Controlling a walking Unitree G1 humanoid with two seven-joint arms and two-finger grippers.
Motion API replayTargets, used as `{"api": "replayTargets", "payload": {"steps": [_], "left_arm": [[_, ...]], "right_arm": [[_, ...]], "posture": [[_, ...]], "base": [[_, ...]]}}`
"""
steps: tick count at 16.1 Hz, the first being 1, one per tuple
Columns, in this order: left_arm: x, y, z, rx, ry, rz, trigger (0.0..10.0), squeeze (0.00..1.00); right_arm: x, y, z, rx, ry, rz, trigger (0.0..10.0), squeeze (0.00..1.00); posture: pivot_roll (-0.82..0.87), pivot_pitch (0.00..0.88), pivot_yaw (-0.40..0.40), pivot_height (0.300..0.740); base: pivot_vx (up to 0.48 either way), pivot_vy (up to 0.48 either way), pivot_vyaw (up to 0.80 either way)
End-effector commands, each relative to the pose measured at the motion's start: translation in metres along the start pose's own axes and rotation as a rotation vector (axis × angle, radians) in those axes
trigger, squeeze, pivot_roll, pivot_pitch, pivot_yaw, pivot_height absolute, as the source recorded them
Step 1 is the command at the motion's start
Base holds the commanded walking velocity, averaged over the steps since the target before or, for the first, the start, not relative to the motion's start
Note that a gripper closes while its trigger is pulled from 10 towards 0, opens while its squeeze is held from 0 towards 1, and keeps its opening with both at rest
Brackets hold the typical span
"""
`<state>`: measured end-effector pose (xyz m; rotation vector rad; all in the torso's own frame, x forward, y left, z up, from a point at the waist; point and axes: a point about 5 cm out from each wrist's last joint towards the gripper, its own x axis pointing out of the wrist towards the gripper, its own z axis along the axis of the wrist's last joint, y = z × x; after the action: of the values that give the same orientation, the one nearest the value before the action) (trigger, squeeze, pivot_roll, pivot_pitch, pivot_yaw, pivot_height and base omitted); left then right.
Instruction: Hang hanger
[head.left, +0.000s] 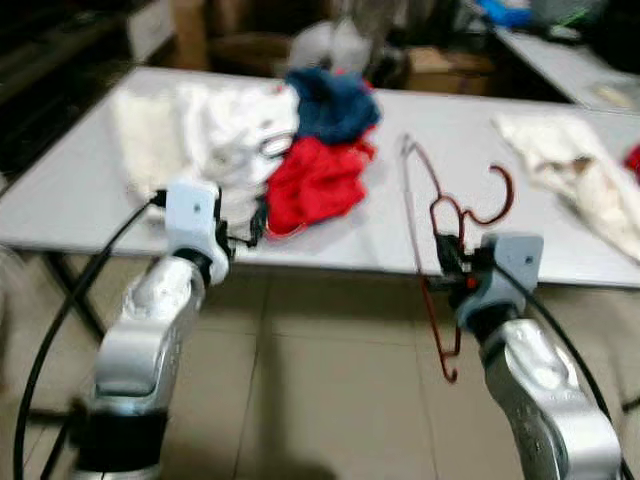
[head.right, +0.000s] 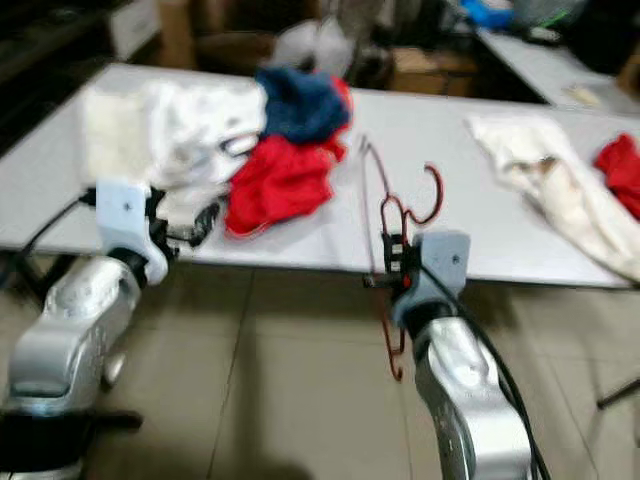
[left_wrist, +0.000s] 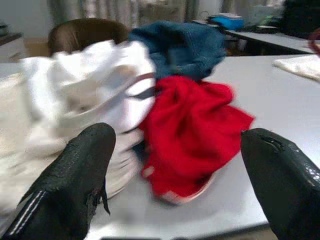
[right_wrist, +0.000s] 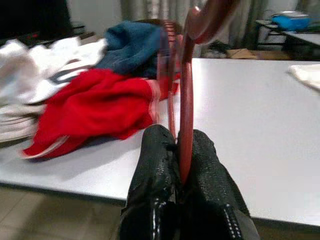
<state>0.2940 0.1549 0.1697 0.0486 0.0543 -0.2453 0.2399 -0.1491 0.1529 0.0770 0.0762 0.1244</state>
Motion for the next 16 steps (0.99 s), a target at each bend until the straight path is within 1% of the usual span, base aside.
{"api": "replayTargets", "payload": {"steps": [1,6,9,13,14,15,16], "left_arm": [[0.0028,-0.0097,0.0036,0.000,-0.014,-0.037,10.0,1.00],[0.0016,-0.0088,0.0031,-0.007,-0.016,-0.025,10.0,1.00],[0.0039,-0.0078,0.0008,-0.012,-0.015,-0.012,10.0,1.00],[0.0086,-0.0042,0.0042,-0.010,-0.033,0.004,10.0,1.00],[0.0083,-0.0040,0.0053,-0.013,-0.045,0.006,10.0,1.00],[0.0076,-0.0033,0.0082,-0.022,-0.079,0.014,10.0,1.00],[0.0073,-0.0027,0.0100,-0.028,-0.099,0.020,10.0,1.00]], "right_arm": [[-0.0020,-0.0086,0.0044,-0.015,-0.016,-0.032,10.0,0.00],[-0.0055,-0.0118,0.0022,0.002,-0.005,-0.047,10.0,0.00],[-0.0043,-0.0139,0.0049,-0.007,-0.011,-0.053,10.0,0.00],[-0.0060,-0.0161,0.0040,-0.008,-0.014,-0.068,10.0,0.00],[-0.0062,-0.0167,0.0038,-0.008,-0.014,-0.071,10.0,0.00],[-0.0060,-0.0169,0.0037,-0.008,-0.014,-0.073,10.0,0.00],[-0.0058,-0.0170,0.0037,-0.008,-0.014,-0.073,10.0,0.00]], "posture": [[-0.03,0.020,-0.033,0.740],[-0.04,0.028,-0.045,0.740],[-0.05,0.019,-0.035,0.740],[-0.06,0.009,-0.030,0.740],[-0.06,0.005,-0.030,0.740],[-0.06,0.002,-0.029,0.740],[-0.06,0.002,-0.029,0.740]], "base": [[0.382,0.000,0.00],[0.383,0.000,0.00],[0.384,0.000,0.00],[0.382,0.000,0.00],[0.364,0.000,0.00],[0.311,0.000,0.00],[0.000,0.000,0.00]]}}
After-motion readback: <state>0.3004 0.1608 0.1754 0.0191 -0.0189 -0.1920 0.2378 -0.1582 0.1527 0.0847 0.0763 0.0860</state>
